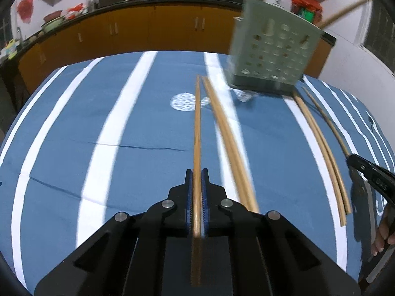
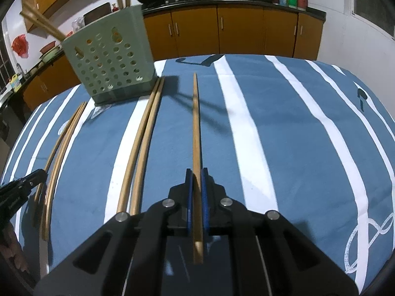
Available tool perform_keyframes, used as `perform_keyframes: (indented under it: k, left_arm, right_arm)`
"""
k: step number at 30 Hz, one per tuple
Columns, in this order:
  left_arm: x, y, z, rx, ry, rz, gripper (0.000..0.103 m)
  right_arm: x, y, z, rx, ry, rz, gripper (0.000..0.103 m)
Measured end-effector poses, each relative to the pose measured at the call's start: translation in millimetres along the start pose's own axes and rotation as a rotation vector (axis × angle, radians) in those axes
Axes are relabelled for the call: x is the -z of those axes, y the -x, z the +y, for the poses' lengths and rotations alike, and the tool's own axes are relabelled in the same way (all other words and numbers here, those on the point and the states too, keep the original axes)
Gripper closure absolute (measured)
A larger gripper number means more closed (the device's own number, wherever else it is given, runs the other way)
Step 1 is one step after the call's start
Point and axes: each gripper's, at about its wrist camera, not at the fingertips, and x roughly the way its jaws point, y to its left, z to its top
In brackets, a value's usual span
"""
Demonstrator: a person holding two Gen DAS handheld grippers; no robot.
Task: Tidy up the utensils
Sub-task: 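Lower the right tool onto a loose chopstick and close it while the left tool grasps another, then hold the grasped chopsticks against the table with both tools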
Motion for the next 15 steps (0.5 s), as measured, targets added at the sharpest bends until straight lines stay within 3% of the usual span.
perform_keyframes:
  k: [15]
  left_arm:
    - [-1.6,-0.4,11.7,0.013,0.01,-0.013,0.095]
  right_arm:
    - [2.5,-3.0,1.7,-0.002,0.006,0.007,0.094]
